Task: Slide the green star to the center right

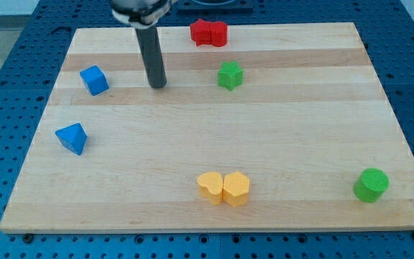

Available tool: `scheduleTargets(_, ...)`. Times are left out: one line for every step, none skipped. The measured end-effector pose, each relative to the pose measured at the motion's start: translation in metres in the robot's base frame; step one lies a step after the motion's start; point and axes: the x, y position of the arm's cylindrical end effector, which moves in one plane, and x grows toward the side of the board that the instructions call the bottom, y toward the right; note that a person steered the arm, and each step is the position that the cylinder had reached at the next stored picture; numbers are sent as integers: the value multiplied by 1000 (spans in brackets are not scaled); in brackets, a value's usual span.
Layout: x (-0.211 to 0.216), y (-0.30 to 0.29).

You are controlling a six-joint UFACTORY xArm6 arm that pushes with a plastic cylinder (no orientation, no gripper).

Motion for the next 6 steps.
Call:
scheduleTargets(-28, 39)
scheduleTargets(-20, 96)
scheduleTargets(15, 145)
scheduleTargets(43, 212)
scheduleTargets(73, 287)
scheduleTargets(81, 339)
